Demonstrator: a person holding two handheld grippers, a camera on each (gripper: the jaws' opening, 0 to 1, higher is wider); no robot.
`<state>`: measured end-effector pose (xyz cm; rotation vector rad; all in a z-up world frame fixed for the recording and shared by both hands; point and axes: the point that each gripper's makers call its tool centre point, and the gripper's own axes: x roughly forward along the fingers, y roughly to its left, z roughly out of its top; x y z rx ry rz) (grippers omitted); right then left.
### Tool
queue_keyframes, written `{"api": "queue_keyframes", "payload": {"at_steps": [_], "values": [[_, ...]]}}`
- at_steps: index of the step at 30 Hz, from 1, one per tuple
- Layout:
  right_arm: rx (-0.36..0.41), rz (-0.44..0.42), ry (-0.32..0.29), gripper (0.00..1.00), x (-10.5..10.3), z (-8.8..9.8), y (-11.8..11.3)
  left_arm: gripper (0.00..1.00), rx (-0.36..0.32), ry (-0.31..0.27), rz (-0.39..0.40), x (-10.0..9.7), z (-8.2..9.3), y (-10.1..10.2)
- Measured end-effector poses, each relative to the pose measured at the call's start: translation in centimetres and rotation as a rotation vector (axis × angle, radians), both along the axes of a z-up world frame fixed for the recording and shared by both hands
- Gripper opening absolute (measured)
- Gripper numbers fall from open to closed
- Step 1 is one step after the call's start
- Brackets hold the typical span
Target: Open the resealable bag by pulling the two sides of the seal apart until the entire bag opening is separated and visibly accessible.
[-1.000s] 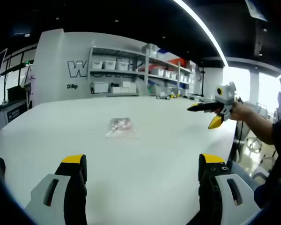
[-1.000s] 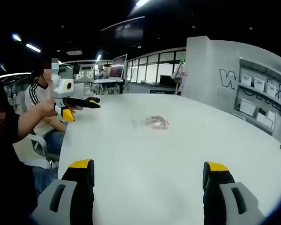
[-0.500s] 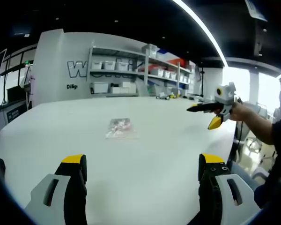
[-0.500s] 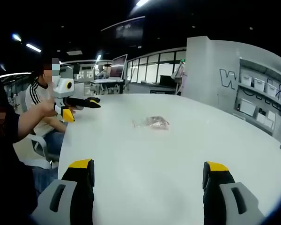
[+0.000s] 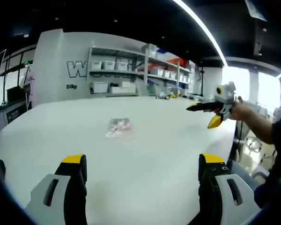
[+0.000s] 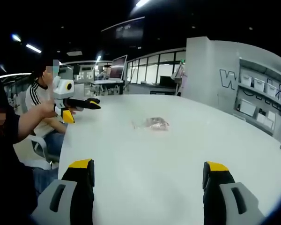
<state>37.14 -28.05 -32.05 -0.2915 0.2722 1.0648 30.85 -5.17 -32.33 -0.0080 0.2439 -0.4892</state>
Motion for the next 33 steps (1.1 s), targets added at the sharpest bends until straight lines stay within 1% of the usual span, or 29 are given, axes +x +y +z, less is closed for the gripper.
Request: {"api": "queue_keyframes", "payload": {"at_steps": [7, 17, 24, 33], "values": [[0.006, -0.003, 0.001, 0.97, 0.13, 0.11, -0.08, 0.98, 0.003, 0.006, 0.002, 0.01, -0.25, -0.01], [0.000, -0.004, 0.005, 0.97, -0.04, -0.15, -0.02, 0.98, -0.003, -0.002, -0.001, -0.32, 0.09, -0.15], [0.002, -0.003, 0.002, 0.97, 0.04, 0.06, 0.00, 0.98, -0.002, 0.003, 0.006, -0.22, -0.11, 0.17], [0.003, -0.003, -0.004, 0.96, 0.42, 0.33, 0.35, 0.98, -0.006, -0.002, 0.002, 0.18, 0.12, 0.13]]}}
